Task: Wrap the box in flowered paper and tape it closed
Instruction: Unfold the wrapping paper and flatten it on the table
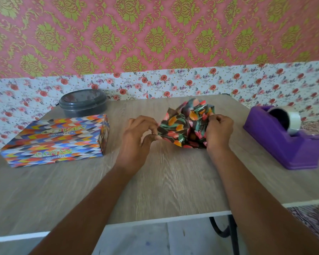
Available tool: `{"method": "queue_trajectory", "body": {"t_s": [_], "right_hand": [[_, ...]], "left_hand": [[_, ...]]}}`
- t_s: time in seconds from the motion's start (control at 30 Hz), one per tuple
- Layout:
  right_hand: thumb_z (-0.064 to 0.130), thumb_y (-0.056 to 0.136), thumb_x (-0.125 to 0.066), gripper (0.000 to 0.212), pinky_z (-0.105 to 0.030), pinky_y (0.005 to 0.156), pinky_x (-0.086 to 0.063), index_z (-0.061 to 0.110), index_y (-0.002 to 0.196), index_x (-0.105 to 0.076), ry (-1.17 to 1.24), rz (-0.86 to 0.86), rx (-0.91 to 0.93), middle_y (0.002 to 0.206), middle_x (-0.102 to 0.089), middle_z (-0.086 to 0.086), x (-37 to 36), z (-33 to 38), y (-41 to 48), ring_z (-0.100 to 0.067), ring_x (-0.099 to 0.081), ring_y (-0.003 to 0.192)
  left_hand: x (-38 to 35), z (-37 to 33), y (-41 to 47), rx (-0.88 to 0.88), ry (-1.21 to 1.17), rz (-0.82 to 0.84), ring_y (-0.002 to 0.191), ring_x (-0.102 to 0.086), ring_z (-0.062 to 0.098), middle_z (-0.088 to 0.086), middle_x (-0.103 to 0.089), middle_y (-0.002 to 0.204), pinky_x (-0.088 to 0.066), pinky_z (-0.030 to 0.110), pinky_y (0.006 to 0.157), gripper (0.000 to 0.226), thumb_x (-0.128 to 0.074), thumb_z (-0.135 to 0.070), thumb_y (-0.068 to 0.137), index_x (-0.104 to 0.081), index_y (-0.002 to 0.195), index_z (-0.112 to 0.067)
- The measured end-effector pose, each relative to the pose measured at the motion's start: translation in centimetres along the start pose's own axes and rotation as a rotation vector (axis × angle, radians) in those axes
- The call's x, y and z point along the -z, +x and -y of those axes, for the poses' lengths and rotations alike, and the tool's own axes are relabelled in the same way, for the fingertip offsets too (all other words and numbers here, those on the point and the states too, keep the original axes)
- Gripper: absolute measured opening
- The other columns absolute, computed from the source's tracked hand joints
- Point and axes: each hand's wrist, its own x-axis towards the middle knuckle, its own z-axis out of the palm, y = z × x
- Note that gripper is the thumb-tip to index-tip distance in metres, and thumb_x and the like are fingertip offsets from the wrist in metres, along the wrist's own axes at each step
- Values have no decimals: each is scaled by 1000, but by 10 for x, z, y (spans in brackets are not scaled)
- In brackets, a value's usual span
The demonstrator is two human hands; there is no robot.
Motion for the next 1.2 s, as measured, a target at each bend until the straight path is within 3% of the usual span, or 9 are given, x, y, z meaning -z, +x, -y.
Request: {"method": "queue_trajectory", "body": {"t_s": [0.2, 0.33, 0.43, 0.53, 0.63, 0.77, 0.93, 1.13, 1.2], "right_hand": [[4, 86, -49, 38, -40, 58, -42, 21, 53, -42, 157, -143, -156, 60, -52, -5, 5, 10, 1, -25, -51, 64], [10, 83, -48, 14, -52, 77, -62, 22, 75, -51, 331, -255, -377, 101, -70, -18, 13, 2, 14, -34, -72, 92], [11, 85, -51, 16, -53, 77, -58, 19, 70, -52, 241, -231, -316, 80, -65, -8, 6, 4, 6, -34, -69, 87], [13, 85, -50, 24, -57, 74, -60, 18, 61, -51, 233, -218, -329, 71, -62, -5, 4, 5, -1, -39, -70, 85], [18, 82, -51, 14, -56, 74, -62, 22, 69, -56, 263, -240, -361, 90, -69, -13, 7, 1, 3, -37, -72, 84], [3, 84, -54, 13, -50, 61, -64, 8, 93, -61, 244, -192, -348, 102, -66, -16, 4, -5, 6, -33, -73, 80], [3, 80, -55, 22, -49, 63, -64, 21, 87, -46, 91, -149, -268, 103, -58, -13, -1, -27, 19, -31, -69, 81], [7, 79, -56, 20, -50, 63, -64, 18, 64, -61, -27, -106, -207, 83, -70, -12, 1, -44, 36, -31, -73, 73], [18, 82, -55, 22, -50, 69, -63, 15, 61, -60, -66, -88, -176, 74, -70, -14, 7, -15, 18, -33, -72, 72]], "left_hand": [[5, 12, 4, 303, 2, -173, 75, -60, -2, -12, -62, 77, -42, 8, 65, 11, -73, -6, 88, -66, 83, -13], [16, 18, 5, 490, 75, -315, 76, -63, 14, -9, -62, 77, -48, 25, 69, 12, -75, -15, 88, -64, 84, -17], [12, 13, 2, 462, 173, -250, 70, -57, 3, -11, -61, 78, -43, 13, 65, 17, -75, -12, 82, -60, 82, -20], [9, 11, -1, 486, 209, -237, 89, -58, 12, -1, -64, 92, -40, 25, 77, 17, -67, -19, 68, -63, 84, -17], [10, 10, -2, 537, 236, -177, 127, -48, 26, 10, -58, 116, -33, 29, 98, 30, -74, -14, 70, -63, 98, -11], [9, 5, -2, 311, 487, 40, 130, -38, 29, 3, -49, 134, -35, 53, 104, 63, -80, -10, 58, -60, 117, -21], [7, 2, -3, 300, 538, 195, 107, -54, 10, -11, -69, 91, -33, 61, 104, 21, -66, -27, 59, -76, 77, -24], [12, 6, -10, 366, 485, 261, 89, -53, 18, -3, -66, 76, -36, 62, 100, 70, -29, -78, 83, -73, 75, -25], [8, 2, -9, 392, 528, 246, 85, -48, 17, -3, -59, 75, -32, 62, 102, 64, -31, -71, 95, -69, 76, -23]]}}
